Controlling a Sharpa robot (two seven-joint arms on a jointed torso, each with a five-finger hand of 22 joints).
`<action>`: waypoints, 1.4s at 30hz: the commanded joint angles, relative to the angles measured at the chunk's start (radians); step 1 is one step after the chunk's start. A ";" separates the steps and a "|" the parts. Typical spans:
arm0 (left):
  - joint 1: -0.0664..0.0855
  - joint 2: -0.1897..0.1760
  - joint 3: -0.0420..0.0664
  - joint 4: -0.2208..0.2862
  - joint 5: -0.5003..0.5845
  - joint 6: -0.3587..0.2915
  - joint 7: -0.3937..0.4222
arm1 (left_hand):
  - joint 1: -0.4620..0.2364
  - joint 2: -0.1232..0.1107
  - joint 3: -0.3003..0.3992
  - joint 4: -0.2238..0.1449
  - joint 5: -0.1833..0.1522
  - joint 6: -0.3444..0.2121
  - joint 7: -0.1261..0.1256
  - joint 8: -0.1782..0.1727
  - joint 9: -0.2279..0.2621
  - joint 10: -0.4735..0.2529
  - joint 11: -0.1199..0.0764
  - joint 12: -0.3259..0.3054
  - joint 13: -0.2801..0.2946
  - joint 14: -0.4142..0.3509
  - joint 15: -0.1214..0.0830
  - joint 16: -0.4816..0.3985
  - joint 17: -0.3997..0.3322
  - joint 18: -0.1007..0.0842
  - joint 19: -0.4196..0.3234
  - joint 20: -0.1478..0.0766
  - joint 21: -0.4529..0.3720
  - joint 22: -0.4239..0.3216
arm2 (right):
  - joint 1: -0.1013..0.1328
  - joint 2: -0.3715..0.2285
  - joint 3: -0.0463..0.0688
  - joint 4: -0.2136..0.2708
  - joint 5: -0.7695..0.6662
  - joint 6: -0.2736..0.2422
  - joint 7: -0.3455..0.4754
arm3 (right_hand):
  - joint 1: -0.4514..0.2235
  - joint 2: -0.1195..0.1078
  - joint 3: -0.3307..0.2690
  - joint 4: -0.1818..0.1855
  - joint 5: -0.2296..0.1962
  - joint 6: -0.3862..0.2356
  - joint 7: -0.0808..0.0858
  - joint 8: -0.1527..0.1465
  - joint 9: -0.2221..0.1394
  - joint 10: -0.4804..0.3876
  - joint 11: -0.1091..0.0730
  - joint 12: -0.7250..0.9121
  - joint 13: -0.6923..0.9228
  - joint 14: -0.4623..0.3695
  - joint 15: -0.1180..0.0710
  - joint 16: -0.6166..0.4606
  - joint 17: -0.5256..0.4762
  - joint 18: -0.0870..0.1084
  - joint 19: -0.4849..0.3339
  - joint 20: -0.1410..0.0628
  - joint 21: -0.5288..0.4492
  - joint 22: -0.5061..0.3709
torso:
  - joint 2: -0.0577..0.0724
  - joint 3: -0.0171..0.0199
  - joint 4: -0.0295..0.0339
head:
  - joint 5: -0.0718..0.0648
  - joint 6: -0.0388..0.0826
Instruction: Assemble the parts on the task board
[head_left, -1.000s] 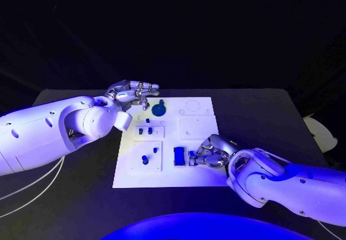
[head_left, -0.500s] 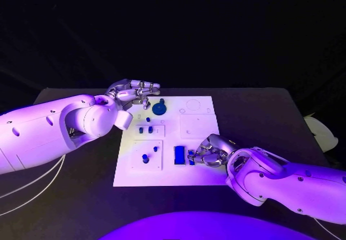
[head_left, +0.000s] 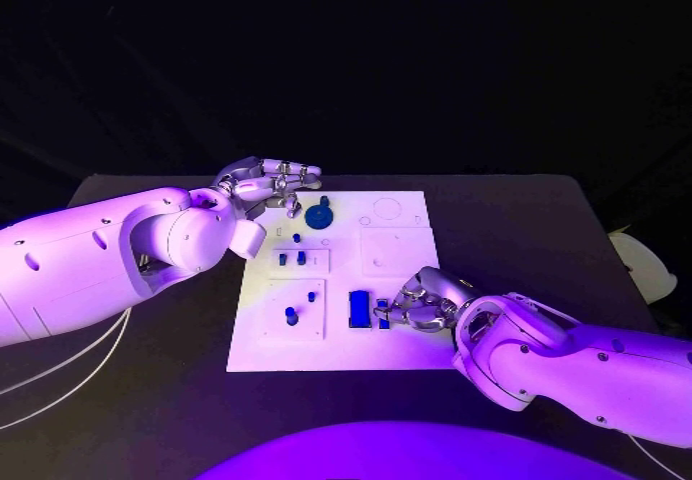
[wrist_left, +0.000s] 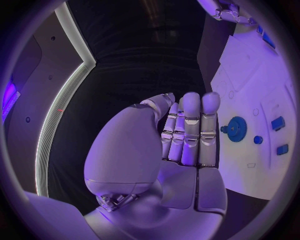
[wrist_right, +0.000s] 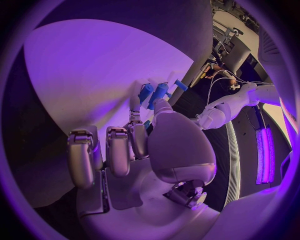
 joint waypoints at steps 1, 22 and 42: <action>0.000 0.000 0.001 0.003 -0.003 0.015 0.001 | 0.001 0.003 0.003 -0.004 0.002 0.002 -0.001 0.004 -0.001 -0.010 0.000 0.006 0.001 -0.009 0.000 0.005 -0.001 0.015 -0.003 0.006 -0.004 -0.001 | -0.001 -0.008 0.000 0.007 -0.019 0.014 0.021 | 0.020 0.005 -0.002 -0.005 0.004 -0.002 0.003 0.000 0.002 0.015 0.005 -0.003 0.061 0.087 -0.003 0.003 0.175 -0.014 0.104 -0.006 0.004 0.263 | 0.000 0.0003 -0.0002 | 0.000 0.001; 0.000 -0.001 0.001 0.002 -0.006 0.014 0.004 | 0.002 0.004 0.004 -0.005 0.003 0.000 0.000 0.004 -0.002 -0.013 0.000 0.006 0.000 -0.010 0.000 0.005 -0.003 0.015 -0.003 0.006 -0.004 -0.001 | -0.007 -0.057 -0.001 0.054 -0.087 0.052 0.077 | 0.072 -0.001 -0.004 -0.018 0.003 -0.005 0.002 0.001 0.005 0.013 0.004 -0.006 0.061 0.087 -0.004 0.002 0.174 -0.014 0.104 -0.007 0.004 0.263 | 0.000 -0.0004 -0.0007 | 0.001 0.005; 0.000 -0.001 0.001 0.002 -0.006 0.012 0.002 | 0.002 0.004 0.004 -0.005 0.003 0.000 0.000 0.004 -0.002 -0.013 0.000 0.006 0.000 -0.010 0.000 0.005 -0.003 0.015 -0.003 0.006 -0.004 -0.001 | -0.009 -0.035 -0.001 0.022 -0.114 0.091 0.066 | 0.157 0.001 0.005 -0.044 -0.067 -0.005 -0.001 0.003 0.009 0.015 0.001 -0.001 0.067 0.088 -0.007 0.004 0.178 -0.014 0.104 -0.009 0.004 0.263 | 0.001 0.0008 -0.0001 | 0.005 -0.003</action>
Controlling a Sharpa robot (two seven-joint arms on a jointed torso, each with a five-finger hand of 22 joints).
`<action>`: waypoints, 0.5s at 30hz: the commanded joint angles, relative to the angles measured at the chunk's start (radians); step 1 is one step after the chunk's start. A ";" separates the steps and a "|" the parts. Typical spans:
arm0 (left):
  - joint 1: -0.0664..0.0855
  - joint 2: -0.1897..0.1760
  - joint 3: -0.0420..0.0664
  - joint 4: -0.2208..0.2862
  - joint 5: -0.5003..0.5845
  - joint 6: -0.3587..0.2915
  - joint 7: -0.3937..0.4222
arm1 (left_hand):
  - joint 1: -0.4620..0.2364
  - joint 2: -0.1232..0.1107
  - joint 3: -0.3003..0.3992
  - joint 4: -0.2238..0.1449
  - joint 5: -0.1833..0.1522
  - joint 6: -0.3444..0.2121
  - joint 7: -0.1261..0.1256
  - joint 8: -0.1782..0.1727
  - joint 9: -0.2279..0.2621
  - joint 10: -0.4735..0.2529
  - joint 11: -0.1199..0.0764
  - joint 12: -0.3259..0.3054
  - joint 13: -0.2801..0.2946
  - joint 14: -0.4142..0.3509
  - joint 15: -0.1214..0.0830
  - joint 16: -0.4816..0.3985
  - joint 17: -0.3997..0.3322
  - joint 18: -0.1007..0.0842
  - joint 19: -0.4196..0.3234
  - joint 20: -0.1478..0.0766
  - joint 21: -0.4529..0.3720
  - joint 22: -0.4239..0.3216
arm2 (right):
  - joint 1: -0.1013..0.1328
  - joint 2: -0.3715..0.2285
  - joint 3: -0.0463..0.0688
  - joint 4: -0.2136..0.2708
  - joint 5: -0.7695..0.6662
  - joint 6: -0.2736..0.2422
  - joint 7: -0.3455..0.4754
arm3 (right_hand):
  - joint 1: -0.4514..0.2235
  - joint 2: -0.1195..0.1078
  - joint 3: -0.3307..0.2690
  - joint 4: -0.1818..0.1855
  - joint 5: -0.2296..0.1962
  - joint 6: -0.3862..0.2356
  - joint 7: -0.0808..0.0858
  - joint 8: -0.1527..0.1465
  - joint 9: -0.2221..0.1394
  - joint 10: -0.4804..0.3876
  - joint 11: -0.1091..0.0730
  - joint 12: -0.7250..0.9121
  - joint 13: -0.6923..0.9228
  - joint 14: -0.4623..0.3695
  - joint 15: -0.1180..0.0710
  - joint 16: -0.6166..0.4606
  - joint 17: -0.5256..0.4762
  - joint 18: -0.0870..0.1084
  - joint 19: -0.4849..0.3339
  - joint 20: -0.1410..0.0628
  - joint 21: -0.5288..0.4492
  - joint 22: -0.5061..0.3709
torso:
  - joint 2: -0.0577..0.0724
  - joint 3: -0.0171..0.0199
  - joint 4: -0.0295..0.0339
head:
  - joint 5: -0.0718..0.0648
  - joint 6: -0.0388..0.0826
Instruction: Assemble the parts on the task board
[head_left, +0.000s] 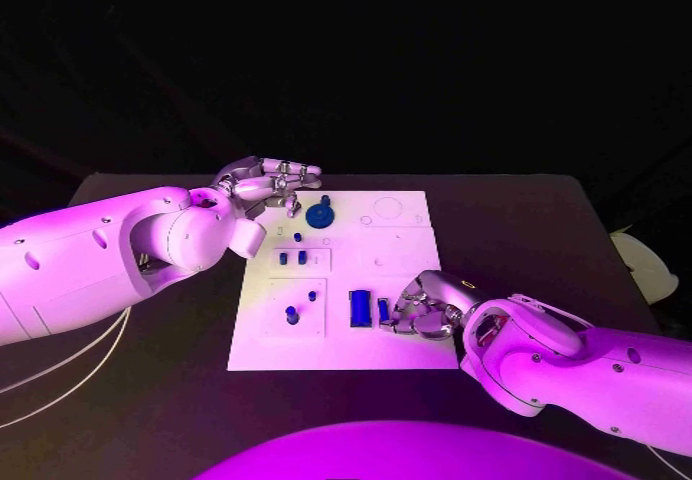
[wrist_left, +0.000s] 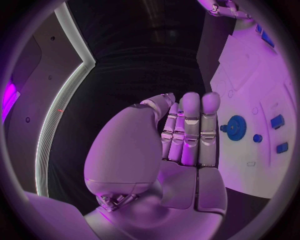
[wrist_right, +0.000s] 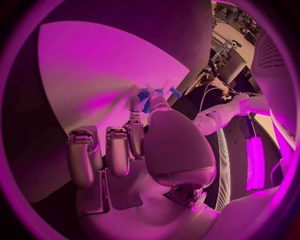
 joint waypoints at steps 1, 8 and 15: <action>0.000 0.001 0.001 0.002 -0.003 0.012 0.004 | 0.002 0.004 0.002 -0.002 0.003 0.000 0.000 0.004 -0.002 -0.005 0.000 0.006 0.001 -0.010 0.001 0.005 -0.002 0.015 -0.003 0.006 -0.005 -0.001 | -0.002 0.001 0.000 -0.001 -0.030 0.034 0.003 | 0.017 0.008 0.001 -0.006 -0.012 -0.005 -0.001 0.003 0.002 0.017 -0.004 -0.003 0.060 0.088 -0.007 0.004 0.178 -0.014 0.104 -0.009 0.004 0.263 | 0.000 0.0005 -0.0019 | 0.002 -0.001; 0.000 0.002 0.001 0.001 -0.004 0.012 0.004 | 0.003 0.004 0.002 -0.003 0.003 0.000 0.000 0.004 -0.002 -0.007 0.000 0.007 0.000 -0.010 0.001 0.005 -0.001 0.015 -0.003 0.006 -0.005 -0.001 | -0.003 0.008 0.000 -0.017 -0.038 0.020 -0.002 | 0.018 0.015 0.004 -0.001 -0.019 -0.003 -0.001 0.004 0.002 0.019 -0.004 0.000 0.062 0.088 -0.007 0.005 0.180 -0.014 0.104 -0.009 0.004 0.263 | -0.001 0.0016 -0.0020 | 0.003 0.000; 0.000 0.003 0.001 -0.001 -0.004 0.013 0.004 | 0.003 0.005 0.002 -0.003 0.003 -0.001 0.000 0.004 -0.002 -0.007 0.001 0.007 0.000 -0.010 0.001 0.005 -0.002 0.015 -0.004 0.006 -0.005 -0.001 | -0.003 0.021 0.000 -0.025 -0.035 0.007 0.000 | -0.021 0.032 -0.008 0.038 -0.049 0.000 0.002 0.005 0.004 0.021 -0.002 0.001 0.064 0.088 -0.005 0.006 0.181 -0.014 0.104 -0.008 0.004 0.263 | 0.000 0.0006 0.0015 | 0.001 0.000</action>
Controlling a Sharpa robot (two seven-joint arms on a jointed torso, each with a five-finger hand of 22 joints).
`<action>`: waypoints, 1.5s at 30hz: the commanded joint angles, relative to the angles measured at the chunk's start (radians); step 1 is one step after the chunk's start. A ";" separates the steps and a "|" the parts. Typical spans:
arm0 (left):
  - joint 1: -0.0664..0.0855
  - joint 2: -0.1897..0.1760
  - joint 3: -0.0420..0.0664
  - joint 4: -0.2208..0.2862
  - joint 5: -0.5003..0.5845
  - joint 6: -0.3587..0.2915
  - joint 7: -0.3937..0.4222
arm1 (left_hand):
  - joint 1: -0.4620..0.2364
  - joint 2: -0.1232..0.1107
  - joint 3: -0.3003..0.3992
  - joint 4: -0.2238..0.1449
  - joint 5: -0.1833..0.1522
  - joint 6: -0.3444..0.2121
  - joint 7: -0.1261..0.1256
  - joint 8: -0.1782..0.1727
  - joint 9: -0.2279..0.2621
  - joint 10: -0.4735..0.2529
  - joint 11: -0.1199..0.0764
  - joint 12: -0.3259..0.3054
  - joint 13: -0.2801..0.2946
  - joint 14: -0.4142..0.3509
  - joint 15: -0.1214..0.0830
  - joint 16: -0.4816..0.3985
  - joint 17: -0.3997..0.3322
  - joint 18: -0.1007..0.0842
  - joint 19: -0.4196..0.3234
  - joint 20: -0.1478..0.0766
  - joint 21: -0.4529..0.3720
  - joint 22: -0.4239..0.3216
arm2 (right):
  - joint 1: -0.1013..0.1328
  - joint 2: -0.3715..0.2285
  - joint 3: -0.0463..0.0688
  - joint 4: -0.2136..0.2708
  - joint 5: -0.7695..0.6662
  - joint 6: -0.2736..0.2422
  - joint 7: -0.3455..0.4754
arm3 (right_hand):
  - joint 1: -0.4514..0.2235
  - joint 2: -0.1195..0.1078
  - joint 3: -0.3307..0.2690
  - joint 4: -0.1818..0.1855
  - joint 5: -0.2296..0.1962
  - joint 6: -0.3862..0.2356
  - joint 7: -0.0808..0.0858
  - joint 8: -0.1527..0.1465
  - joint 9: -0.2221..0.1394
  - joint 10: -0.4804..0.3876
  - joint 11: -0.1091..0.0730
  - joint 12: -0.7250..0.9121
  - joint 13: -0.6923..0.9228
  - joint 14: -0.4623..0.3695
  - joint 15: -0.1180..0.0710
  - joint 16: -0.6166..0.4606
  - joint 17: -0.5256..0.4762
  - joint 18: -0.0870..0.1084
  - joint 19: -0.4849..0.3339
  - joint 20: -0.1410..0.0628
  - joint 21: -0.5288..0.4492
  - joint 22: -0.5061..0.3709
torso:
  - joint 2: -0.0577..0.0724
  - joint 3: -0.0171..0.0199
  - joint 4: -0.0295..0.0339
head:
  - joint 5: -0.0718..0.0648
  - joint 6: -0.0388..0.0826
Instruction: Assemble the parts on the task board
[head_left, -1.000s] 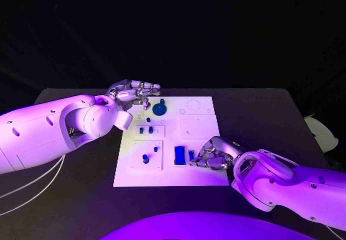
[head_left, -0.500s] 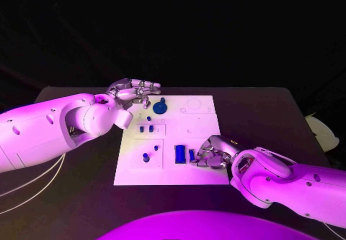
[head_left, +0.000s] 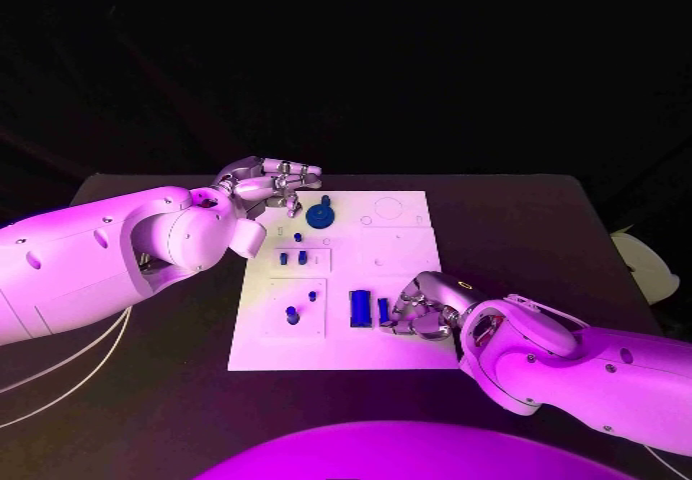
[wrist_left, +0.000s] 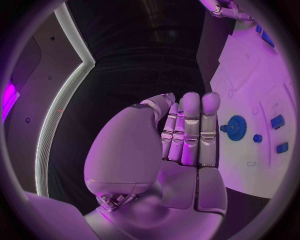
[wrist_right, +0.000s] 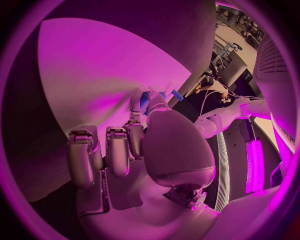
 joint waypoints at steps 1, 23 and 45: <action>0.000 0.002 0.001 0.001 -0.003 0.013 0.004 | 0.003 0.005 0.002 -0.003 0.003 -0.001 0.000 0.004 -0.001 -0.007 0.001 0.007 0.000 -0.007 -0.003 0.005 -0.001 0.015 -0.004 0.006 -0.005 -0.001 | 0.000 0.004 0.001 -0.004 -0.016 -0.004 0.001 | -0.024 0.009 -0.003 0.009 -0.010 0.000 0.002 0.005 0.002 0.019 0.000 -0.002 0.030 0.088 -0.005 0.006 0.181 -0.014 0.104 -0.008 0.004 0.263 | 0.001 -0.0012 0.0015 | 0.000 0.000; 0.000 0.000 0.001 0.000 -0.004 0.014 0.004 | 0.002 0.005 0.003 -0.003 0.003 -0.001 0.001 0.005 -0.001 -0.008 0.001 0.007 0.000 -0.007 -0.002 0.005 -0.001 0.016 -0.004 0.006 -0.006 -0.002 | 0.002 -0.017 0.001 0.020 0.028 0.012 0.037 | -0.030 -0.019 -0.029 0.009 -0.053 -0.005 0.005 0.007 0.005 0.014 0.003 -0.015 0.024 0.086 -0.003 0.000 0.172 -0.014 0.104 -0.006 0.004 0.263 | 0.000 -0.0013 -0.0011 | 0.002 0.001; 0.000 -0.001 0.001 0.001 -0.006 0.016 0.005 | 0.002 0.005 0.003 -0.003 0.003 -0.001 0.001 0.005 -0.001 -0.008 0.001 0.007 0.000 -0.007 -0.002 0.005 -0.001 0.016 -0.004 0.006 -0.006 -0.002 | 0.008 -0.014 0.003 -0.012 0.023 -0.005 0.058 | -0.019 0.022 -0.039 -0.002 -0.028 -0.007 0.002 0.010 0.010 0.016 0.001 -0.009 0.030 0.087 -0.004 0.003 0.177 -0.014 0.104 -0.005 0.004 0.263 | 0.000 -0.0016 0.0004 | 0.001 -0.002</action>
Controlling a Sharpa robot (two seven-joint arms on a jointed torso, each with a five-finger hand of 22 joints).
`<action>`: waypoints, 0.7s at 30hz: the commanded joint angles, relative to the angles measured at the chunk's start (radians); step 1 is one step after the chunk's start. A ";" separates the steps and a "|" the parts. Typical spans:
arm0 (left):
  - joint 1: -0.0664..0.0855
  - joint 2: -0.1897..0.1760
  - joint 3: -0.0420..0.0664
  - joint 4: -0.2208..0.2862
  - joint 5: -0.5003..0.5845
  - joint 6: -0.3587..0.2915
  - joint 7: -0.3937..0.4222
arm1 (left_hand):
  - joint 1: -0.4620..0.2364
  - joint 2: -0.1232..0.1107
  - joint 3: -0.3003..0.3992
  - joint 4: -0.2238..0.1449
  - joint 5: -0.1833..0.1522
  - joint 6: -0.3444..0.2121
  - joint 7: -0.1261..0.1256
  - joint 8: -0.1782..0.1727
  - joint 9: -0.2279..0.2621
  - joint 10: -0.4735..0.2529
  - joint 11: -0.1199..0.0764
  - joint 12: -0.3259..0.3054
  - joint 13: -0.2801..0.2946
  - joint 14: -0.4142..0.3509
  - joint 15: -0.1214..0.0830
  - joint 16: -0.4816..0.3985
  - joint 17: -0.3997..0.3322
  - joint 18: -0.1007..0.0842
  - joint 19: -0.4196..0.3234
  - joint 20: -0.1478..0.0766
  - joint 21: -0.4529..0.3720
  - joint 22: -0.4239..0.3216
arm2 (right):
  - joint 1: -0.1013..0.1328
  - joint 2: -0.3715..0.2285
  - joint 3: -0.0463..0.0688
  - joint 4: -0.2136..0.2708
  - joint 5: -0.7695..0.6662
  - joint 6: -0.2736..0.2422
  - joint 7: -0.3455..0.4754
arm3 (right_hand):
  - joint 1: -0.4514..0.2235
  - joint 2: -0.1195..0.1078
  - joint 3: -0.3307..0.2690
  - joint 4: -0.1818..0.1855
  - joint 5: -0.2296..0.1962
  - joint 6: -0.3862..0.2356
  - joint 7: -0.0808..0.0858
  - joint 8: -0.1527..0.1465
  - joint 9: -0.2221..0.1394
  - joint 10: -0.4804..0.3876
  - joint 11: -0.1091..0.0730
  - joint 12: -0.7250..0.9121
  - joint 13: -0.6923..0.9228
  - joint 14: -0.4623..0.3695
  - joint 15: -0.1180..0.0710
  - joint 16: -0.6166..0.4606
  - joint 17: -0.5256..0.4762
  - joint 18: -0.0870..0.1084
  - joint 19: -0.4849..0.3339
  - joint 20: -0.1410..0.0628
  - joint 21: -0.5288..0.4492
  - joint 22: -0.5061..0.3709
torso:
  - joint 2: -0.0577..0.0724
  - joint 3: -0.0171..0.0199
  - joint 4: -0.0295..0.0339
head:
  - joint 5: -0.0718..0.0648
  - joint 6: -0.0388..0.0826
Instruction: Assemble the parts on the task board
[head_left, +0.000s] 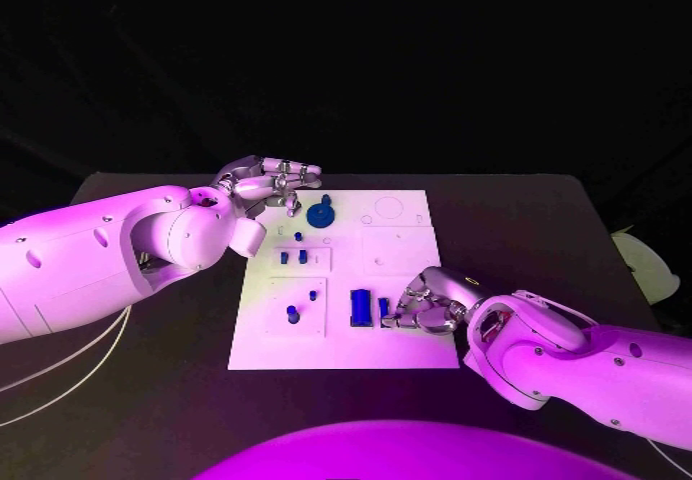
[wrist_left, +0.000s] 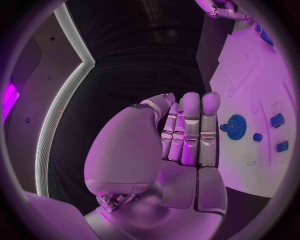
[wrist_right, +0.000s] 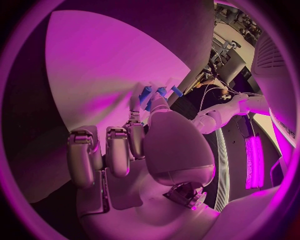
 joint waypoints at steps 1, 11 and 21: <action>0.000 0.002 0.001 0.002 -0.004 0.016 0.006 | 0.002 0.005 0.003 -0.003 0.003 -0.001 0.001 0.005 -0.001 -0.008 0.001 0.003 0.000 -0.007 -0.002 0.005 -0.002 0.016 -0.004 0.006 -0.006 -0.001 | 0.000 0.009 0.000 -0.006 -0.016 0.007 0.008 | 0.022 0.009 0.001 -0.008 0.003 -0.004 -0.002 0.006 0.002 0.018 -0.002 -0.002 0.026 0.087 -0.004 0.003 0.176 -0.014 0.104 -0.005 0.004 0.263 | 0.000 -0.0005 0.0010 | 0.000 -0.001; 0.000 0.001 0.001 0.002 -0.004 0.016 0.005 | 0.002 0.005 0.003 -0.003 0.003 -0.001 0.001 0.005 -0.001 -0.008 0.001 0.003 0.000 -0.007 -0.002 0.005 -0.002 0.016 -0.004 0.006 -0.006 -0.001 | -0.001 0.030 0.000 -0.024 -0.057 0.051 -0.020 | 0.093 -0.004 0.010 -0.045 -0.078 -0.004 -0.005 0.008 0.005 0.020 -0.005 0.002 0.031 0.088 -0.007 0.003 0.178 -0.014 0.104 -0.008 0.004 0.263 | -0.001 -0.0006 -0.0005 | 0.003 -0.002; 0.000 0.000 0.001 0.002 -0.004 0.016 0.005 | 0.002 0.005 0.003 -0.003 0.003 -0.001 0.001 0.005 -0.001 -0.008 0.001 0.003 0.000 -0.007 -0.002 0.005 -0.002 0.016 -0.004 0.006 -0.006 -0.001 | -0.001 0.028 0.000 -0.027 -0.087 0.033 -0.048 | 0.102 0.004 0.017 -0.048 -0.074 -0.004 -0.005 0.008 0.005 0.021 -0.005 0.003 0.031 0.088 -0.007 0.003 0.177 -0.014 0.104 -0.009 0.004 0.263 | 0.000 0.0004 0.0001 | 0.003 0.000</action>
